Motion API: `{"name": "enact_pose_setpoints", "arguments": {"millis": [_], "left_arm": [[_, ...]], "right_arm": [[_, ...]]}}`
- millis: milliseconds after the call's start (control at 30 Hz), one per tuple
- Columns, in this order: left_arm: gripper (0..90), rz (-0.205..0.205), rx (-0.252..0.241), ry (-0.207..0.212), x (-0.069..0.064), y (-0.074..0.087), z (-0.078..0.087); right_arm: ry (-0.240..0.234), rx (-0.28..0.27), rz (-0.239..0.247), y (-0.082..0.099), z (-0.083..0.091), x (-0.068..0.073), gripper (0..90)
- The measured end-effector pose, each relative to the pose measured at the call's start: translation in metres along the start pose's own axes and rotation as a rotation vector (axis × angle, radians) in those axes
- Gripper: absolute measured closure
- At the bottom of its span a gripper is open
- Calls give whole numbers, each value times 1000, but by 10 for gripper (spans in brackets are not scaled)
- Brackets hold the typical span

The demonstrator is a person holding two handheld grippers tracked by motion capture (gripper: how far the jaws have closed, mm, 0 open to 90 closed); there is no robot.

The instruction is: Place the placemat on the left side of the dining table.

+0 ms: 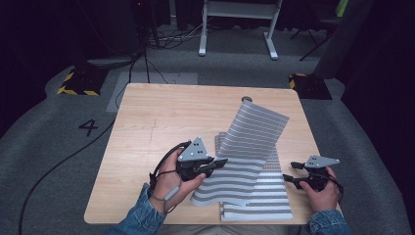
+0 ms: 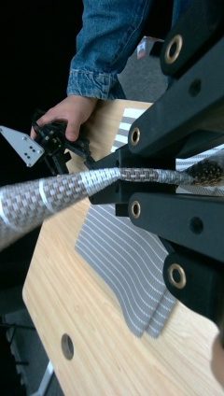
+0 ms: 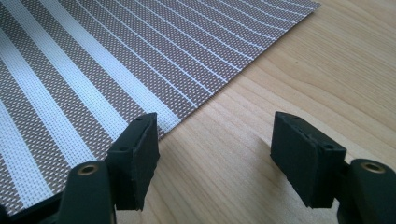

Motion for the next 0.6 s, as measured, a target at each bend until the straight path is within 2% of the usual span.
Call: {"name": "enact_pose_setpoints", "arguments": {"millis": [200,300,400,600], "left_arm": [[888,3,-1,-6,0,-2,14],[888,30,-23,-13,0,-3,26],[887,43,-22,-19,2,-1,35],[887,83,-8,-63,13,6,56]], "right_arm": [[0,-1,-1,0,0,0,327],[0,3,0,0,0,0,327],[-1,1,-3,0,0,0,327],[-2,7,-1,0,1,0,327]]}}
Point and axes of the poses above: each handheld gripper's, and its own axes: z roughly backward along the jaws, y roughly out of its underside, x roughly to its left, the point moved 1 cm from there along -z, roughly forward along the jaws, and after that the axes turned 7 degrees about y, right-handed, at the moved point
